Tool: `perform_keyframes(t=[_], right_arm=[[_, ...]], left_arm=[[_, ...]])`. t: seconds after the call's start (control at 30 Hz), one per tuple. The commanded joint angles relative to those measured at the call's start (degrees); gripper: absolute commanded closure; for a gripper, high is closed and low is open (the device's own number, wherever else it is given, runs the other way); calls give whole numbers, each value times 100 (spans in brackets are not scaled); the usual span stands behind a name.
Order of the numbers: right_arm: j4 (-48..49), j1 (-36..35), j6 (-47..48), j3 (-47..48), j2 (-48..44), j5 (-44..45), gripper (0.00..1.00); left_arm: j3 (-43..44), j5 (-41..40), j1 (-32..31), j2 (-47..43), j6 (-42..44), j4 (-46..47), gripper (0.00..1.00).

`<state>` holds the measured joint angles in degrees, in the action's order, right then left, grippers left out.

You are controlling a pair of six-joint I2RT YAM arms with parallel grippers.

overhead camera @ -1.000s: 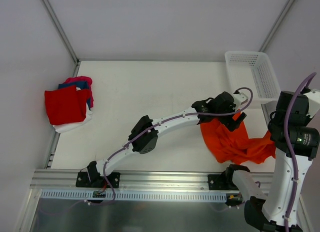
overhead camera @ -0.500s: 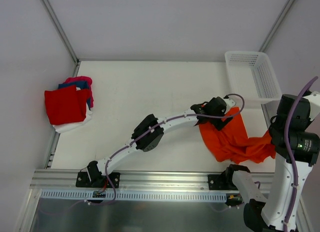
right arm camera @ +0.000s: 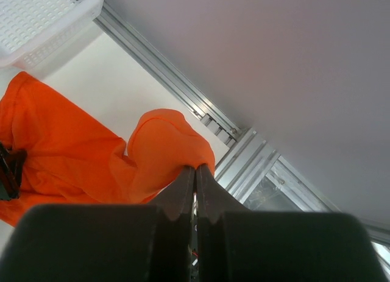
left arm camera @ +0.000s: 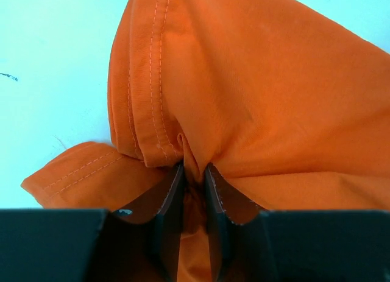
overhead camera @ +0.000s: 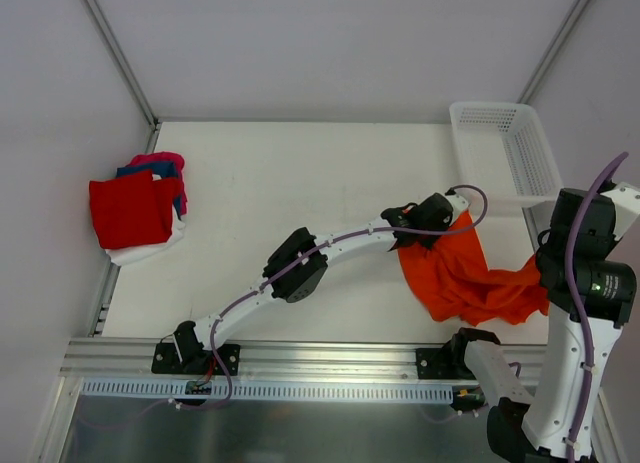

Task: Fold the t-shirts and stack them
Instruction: Move the tshirt to the center of the board

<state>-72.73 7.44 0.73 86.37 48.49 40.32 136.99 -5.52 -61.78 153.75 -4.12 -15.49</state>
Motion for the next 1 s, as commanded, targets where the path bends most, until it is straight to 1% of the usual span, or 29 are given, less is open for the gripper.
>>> perform_keyframes(t=[0.0, 0.07, 0.13, 0.17, 0.2, 0.27, 0.3, 0.37, 0.4, 0.43, 0.47, 0.5, 0.53, 0.57, 0.6, 0.67, 0.7, 0.77, 0.83, 0.87, 0.93, 0.97], right_arm=[[83, 64, 129, -32, -15, -111, 100], [101, 64, 138, -67, 3, -138, 100], [110, 56, 146, -94, -6, -182, 99], [119, 56, 155, -94, -15, -208, 99], [119, 56, 155, -103, -15, -252, 99], [153, 56, 155, -137, -24, -278, 99], [180, 56, 147, -173, -24, -339, 100], [303, 56, 112, -391, -6, -410, 99], [355, 47, 103, -480, 20, -524, 99], [452, 47, 85, -576, 46, -577, 100], [487, 38, 33, -725, 64, -621, 100], [523, 12, -11, -779, 116, -717, 100], [566, 12, -55, -823, 134, -744, 99], [610, 3, -56, -867, 152, -823, 99], [672, -6, -238, -972, 187, -954, 100], [900, -15, -310, -1113, 240, -1139, 99], [979, -58, -380, -1244, 292, -1279, 99], [1164, -181, -433, -1341, 512, -1298, 99], [1305, -497, -512, -1430, 766, -1053, 99], [1331, -594, -530, -1438, 854, -1000, 99], [1402, -796, -600, -1421, 1100, -929, 99], [1402, -927, -627, -1404, 1162, -894, 99]], left_arm=[[-111, -300, 43, -170, -71, -121, 80], [-181, -406, 43, -240, -54, -113, 80], [-453, -791, 43, -459, -45, -113, 92], [-567, -967, 43, -547, -36, -113, 95], [-855, -1378, 43, -748, -28, -121, 97], [-1217, -1854, 95, -969, -132, -121, 100], [-1697, -2109, 139, -1257, -429, -130, 100], [-2244, -2076, 393, -1584, -843, -130, 100], [-2821, -2059, 490, -1916, -1254, -130, 100], [-3096, -2058, 578, -2067, -1397, -130, 100], [-3099, -2137, 649, -2208, -1503, -130, 100], [-3752, -2277, 728, -2470, -1626, -121, 100], [-3958, -2548, 746, -2603, -1679, -130, 100], [-4143, -2646, 746, -2744, -1749, -130, 100], [-4537, -2717, 764, -3041, -1933, -139, 100], [-5099, -2902, 790, -3350, -2127, -139, 100], [-5277, -2937, 808, -3674, -2346, -148, 100], [-5768, -2981, 887, -3983, -2540, -174, 100], [-6051, -2990, 1001, -4440, -2760, -200, 100], [-6305, -2999, 1036, -4711, -2830, -209, 100], [-6517, -3025, 1071, -5003, -2945, -279, 100], [-6675, -3043, 1071, -5291, -2972, -323, 100]])
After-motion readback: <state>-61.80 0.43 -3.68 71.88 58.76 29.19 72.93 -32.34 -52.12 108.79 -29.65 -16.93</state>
